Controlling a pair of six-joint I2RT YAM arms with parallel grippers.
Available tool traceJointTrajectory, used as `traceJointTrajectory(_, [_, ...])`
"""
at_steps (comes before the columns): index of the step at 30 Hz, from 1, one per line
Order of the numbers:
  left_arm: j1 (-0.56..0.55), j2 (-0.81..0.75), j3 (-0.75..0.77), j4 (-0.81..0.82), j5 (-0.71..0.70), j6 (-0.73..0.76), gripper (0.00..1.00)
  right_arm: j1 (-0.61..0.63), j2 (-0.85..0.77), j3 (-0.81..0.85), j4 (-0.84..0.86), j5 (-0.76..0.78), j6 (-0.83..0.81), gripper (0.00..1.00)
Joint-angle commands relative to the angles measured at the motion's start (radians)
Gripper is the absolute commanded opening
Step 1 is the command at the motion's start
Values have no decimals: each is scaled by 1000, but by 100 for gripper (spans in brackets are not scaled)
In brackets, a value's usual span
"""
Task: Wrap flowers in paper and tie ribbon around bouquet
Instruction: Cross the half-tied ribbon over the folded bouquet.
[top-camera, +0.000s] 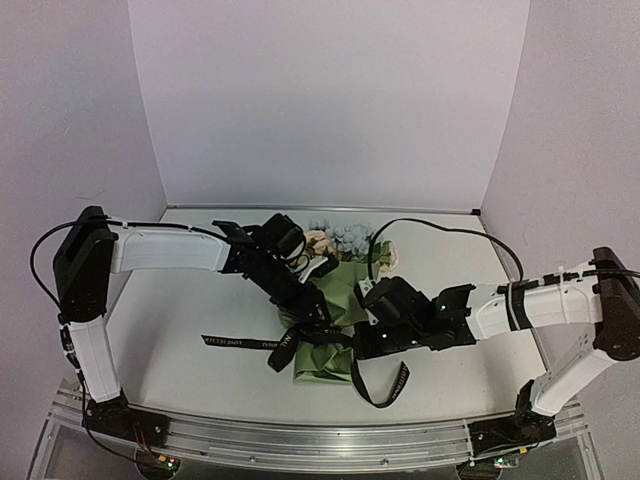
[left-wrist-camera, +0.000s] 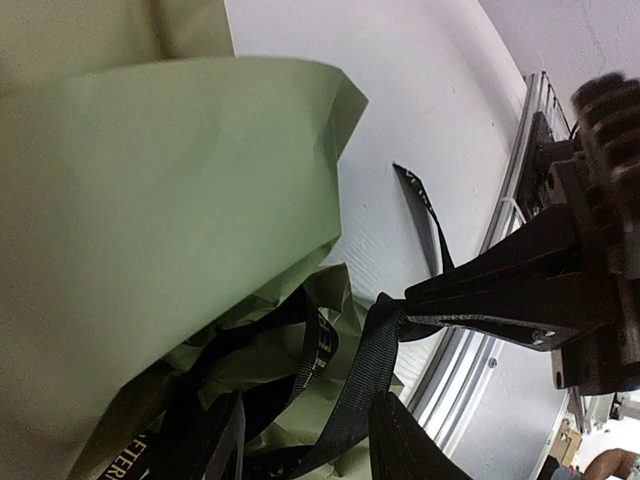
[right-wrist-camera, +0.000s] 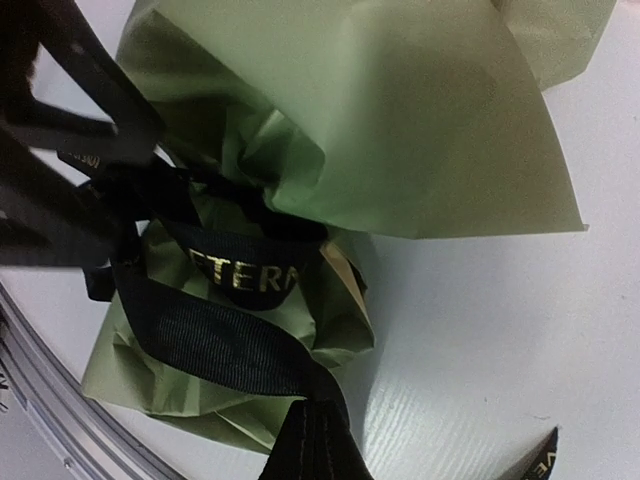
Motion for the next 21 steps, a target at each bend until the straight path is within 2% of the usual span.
traceJointTrajectory(1, [3,20,65,-33,48,54,45,1,-12,-17,110,12,43,0])
traceJointTrajectory(9, [-11,59,79,-54,67,65,46,2,11,-1,122,0,52,0])
traceJointTrajectory(21, [-18,97,86,-73,81,75,36,8,18,-28,123,-7,74,0])
